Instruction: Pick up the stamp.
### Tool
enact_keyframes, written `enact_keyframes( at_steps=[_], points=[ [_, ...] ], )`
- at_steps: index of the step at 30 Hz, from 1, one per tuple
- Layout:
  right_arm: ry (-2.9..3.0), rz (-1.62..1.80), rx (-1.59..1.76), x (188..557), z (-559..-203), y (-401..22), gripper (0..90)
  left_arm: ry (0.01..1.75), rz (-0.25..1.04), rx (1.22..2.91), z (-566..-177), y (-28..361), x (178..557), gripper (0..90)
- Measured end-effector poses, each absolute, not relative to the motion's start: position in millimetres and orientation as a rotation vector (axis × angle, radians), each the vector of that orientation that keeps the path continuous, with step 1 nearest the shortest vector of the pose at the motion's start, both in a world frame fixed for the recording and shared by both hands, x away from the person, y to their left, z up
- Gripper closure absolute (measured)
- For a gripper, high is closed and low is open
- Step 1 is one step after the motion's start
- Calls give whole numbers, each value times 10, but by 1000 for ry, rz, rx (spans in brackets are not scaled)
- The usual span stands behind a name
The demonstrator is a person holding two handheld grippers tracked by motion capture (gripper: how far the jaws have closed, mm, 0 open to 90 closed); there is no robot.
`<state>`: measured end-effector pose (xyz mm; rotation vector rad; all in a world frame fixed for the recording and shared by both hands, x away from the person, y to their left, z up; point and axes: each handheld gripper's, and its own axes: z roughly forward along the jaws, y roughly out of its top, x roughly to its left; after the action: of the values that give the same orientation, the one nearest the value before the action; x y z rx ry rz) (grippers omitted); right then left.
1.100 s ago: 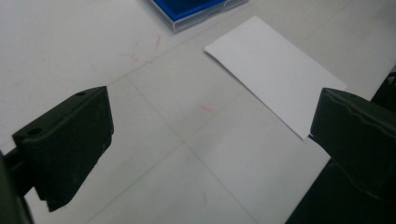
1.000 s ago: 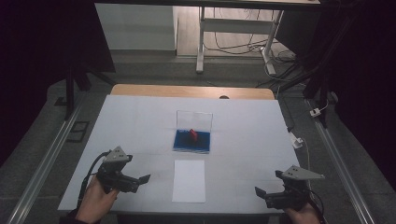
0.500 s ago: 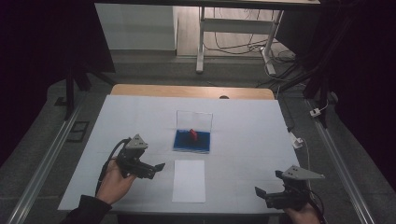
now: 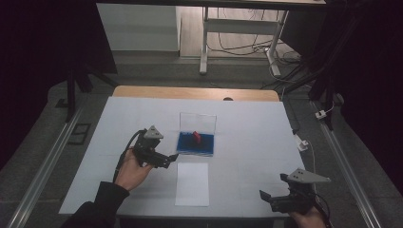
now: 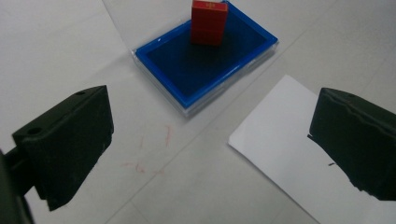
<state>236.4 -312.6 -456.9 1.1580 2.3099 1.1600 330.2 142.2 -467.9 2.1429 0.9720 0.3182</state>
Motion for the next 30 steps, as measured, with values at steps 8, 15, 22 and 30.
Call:
enact_keyframes(
  at_steps=[8,15,22,30],
  points=[
    [2311,1159,1158,2362,-4569,-3126,0,917,349,2175,-4679,1205,3494,0],
    [2311,1160,1157,2361,-4569,-3128,0,902,343,2187,-4733,1037,3659,0],
    [2312,1159,1156,2359,-4568,-3128,0,880,321,2208,-4789,909,3824,0],
    [2312,1162,1154,2358,-4570,-3130,0,893,313,2234,-4912,768,3992,0]
  ],
)
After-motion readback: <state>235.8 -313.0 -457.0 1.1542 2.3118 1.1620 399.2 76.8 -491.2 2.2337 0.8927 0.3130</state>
